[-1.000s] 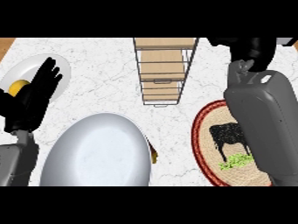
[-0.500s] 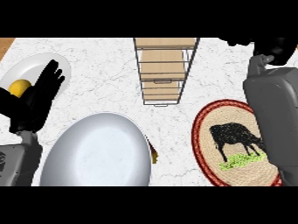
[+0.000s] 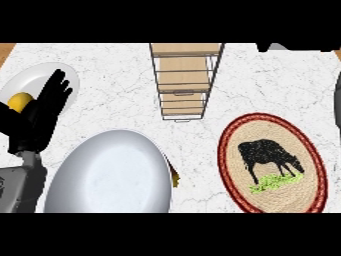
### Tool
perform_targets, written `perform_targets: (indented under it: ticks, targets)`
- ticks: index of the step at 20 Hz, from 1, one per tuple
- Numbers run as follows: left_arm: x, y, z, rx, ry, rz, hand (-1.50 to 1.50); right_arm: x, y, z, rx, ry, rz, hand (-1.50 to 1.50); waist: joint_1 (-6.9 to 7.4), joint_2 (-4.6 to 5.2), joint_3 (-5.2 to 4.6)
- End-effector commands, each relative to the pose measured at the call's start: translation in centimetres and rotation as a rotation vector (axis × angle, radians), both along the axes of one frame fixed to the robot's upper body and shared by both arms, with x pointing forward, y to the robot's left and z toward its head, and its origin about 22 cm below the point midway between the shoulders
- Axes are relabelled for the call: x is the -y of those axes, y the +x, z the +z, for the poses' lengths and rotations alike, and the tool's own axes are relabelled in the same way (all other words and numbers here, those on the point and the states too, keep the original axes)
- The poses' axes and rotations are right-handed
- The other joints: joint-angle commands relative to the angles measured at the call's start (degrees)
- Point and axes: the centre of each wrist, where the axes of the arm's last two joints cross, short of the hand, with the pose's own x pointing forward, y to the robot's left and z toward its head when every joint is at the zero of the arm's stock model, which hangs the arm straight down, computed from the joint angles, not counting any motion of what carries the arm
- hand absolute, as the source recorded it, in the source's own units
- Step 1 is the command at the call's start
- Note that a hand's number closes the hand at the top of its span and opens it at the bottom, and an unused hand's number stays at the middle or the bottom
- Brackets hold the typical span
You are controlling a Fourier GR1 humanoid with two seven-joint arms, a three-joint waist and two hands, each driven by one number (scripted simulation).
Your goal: Pick the tomato from the placemat and place it in the tiered shelf
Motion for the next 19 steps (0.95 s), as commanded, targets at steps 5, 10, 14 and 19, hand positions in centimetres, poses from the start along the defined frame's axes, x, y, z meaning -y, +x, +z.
perform_targets:
  ticks: [5, 10, 14, 19]
  targets:
    - [1.4, -0.4, 0.7, 0.006, -0.009, 0.006, 0.00, 8.2, -7.2, 0.9, -0.019, 0.042, 0.051, -1.50, -0.75, -0.15, 0.03]
    - [-1.0, -0.2, 0.3, 0.005, -0.009, 0.018, 0.00, 12.9, -11.1, 2.4, 0.037, 0.088, 0.162, -1.50, -0.59, -0.04, 0.03]
    - [0.8, 0.0, -1.7, 0.013, -0.013, 0.027, 0.00, 14.1, -14.1, 1.2, 0.058, -0.010, 0.253, -1.50, -0.89, 0.09, 0.02]
    - [1.6, 0.8, 0.8, -0.002, -0.009, 0.010, 0.00, 12.3, -17.0, 2.3, 0.058, -0.079, 0.277, -1.50, -0.26, 0.04, -0.02]
